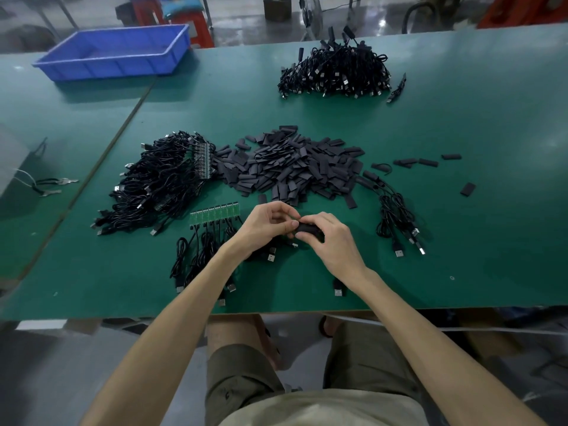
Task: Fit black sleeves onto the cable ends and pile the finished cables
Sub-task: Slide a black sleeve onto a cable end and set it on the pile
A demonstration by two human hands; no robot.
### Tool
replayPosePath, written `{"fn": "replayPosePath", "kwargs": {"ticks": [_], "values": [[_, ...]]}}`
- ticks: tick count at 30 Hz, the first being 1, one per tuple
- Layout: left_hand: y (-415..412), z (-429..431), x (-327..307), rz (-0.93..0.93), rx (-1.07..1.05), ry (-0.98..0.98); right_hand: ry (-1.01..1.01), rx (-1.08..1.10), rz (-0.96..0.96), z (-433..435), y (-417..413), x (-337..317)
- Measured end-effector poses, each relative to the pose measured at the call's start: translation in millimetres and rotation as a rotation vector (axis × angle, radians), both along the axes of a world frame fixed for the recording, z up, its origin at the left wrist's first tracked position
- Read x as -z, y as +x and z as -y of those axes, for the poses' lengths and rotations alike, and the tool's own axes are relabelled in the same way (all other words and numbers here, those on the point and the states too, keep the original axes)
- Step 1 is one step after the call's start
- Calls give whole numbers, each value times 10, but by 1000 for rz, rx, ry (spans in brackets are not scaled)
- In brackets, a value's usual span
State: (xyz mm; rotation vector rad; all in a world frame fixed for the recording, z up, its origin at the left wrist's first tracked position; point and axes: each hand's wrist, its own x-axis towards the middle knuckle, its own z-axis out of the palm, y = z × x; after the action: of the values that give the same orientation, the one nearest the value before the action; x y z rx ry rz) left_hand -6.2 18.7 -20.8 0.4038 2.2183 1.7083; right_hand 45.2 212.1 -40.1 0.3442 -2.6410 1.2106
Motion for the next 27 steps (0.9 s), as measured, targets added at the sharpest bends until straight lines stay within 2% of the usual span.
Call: {"fn": "replayPosePath", "kwargs": {"ticks": [5,9,13,16,18,20,22,27], "values": [[41,20,-25,-75,-108,-50,-13,59,94,-56,-7,-42],[13,111,-162,-228,-150,-166,-24,89,95,-236,-52,-221],[-125,439,-329,-405,-353,-494,20,190,69,-617,-259,-569],[-228,735,-353,-255,-374,-873,110,267,50,-887,-423,-756],[-242,852,-314,-142,-325,-1003,161,306,86,-1029,-513,-769],[-203,885,-261,-82,-325,-872,200,341,136,-1137,-583,-714],[-142,883,-218,-100,-358,-744,211,372,176,-1193,-614,-628],[-64,775,-294,-148,-408,-611,262,426,163,-1126,-540,-489]]}}
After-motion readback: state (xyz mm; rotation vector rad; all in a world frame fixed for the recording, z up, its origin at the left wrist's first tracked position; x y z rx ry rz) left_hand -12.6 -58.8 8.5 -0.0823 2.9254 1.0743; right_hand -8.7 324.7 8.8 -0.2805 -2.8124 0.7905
